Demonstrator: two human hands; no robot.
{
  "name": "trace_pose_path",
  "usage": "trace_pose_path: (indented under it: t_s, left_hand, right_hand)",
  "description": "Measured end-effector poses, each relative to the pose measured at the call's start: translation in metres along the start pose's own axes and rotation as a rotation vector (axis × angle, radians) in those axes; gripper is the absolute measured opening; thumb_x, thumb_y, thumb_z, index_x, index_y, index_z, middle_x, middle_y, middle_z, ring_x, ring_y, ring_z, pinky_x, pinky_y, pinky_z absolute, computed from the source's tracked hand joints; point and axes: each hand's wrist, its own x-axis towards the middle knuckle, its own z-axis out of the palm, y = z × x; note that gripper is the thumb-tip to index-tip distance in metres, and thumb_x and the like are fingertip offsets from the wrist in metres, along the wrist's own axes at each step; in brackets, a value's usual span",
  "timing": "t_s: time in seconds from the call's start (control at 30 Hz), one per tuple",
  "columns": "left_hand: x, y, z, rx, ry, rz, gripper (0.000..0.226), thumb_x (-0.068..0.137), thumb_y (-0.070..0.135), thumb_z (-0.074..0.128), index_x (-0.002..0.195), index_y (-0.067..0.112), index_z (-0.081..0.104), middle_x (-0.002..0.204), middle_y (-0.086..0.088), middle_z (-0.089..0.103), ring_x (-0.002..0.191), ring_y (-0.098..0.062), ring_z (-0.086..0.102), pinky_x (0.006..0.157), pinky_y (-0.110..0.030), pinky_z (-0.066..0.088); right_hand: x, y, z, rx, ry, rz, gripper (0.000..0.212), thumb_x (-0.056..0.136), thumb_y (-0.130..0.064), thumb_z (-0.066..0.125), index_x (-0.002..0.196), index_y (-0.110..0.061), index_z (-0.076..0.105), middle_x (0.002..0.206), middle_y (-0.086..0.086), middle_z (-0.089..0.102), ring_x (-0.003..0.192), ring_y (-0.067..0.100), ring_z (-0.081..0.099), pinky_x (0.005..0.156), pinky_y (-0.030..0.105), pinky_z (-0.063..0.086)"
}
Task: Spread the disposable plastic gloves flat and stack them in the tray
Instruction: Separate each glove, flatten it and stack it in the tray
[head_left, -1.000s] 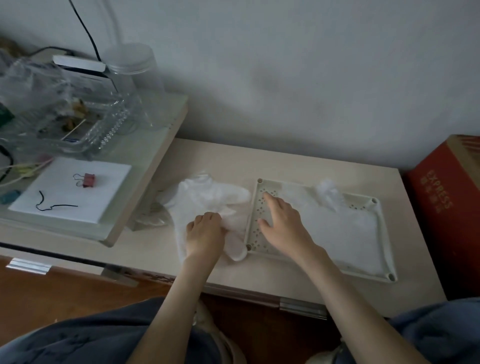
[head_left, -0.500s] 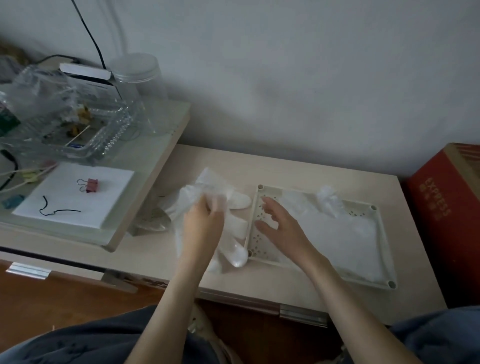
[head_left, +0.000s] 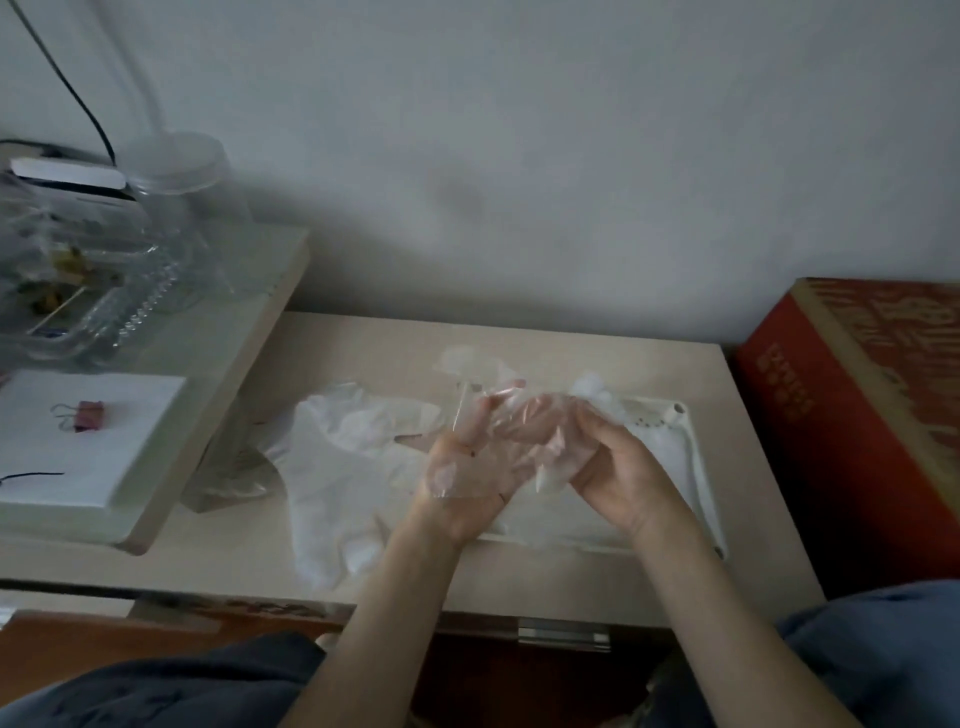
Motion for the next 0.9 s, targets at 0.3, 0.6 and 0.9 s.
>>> trace_pose_path:
  t_s: [0.3,0.6,0.9]
  left_hand:
    - [0.049,-0.021,-0.026,0.236,-0.038,-0.191,0.059,0.079,0.06,0.05,0.109,0.01,0.062,0.112,-0.019,0.063,0.103,-0.036,0.059,0.098,-0.049,0.039]
    - [0.071,-0.049,-0.031,0.846,0.342,-0.055,0.01,0.093,-0.002,0.051,0.096,0.003,0.059,0.073,-0.009,0.066,0.063,-0.019,0.06,0.054,-0.023,0.054]
    - [0.075,-0.054,-0.041,0.932,0.484,0.045,0.015,0.095,-0.001,0.046,0.105,-0.001,0.057,0.07,-0.011,0.061,0.056,-0.019,0.056,0.04,-0.02,0.048]
  right_hand:
    - [-0.031,-0.036,-0.06,-0.548,0.322,-0.146,0.053,0.078,-0.014,0.068,0.126,-0.025,0.048,0.073,-0.011,0.068,0.052,0.007,0.049,0.054,0.028,0.031]
    - [-0.028,-0.028,-0.089,-0.574,0.649,-0.075,0.058,0.083,-0.014,0.072,0.133,-0.019,0.044,0.078,0.007,0.066,0.06,0.017,0.061,0.055,0.027,0.051]
    - [-0.022,-0.02,-0.093,-0.997,0.741,-0.191,0.053,0.088,0.0,0.048,0.138,-0.016,0.044,0.09,-0.002,0.06,0.073,0.011,0.059,0.069,0.014,0.049]
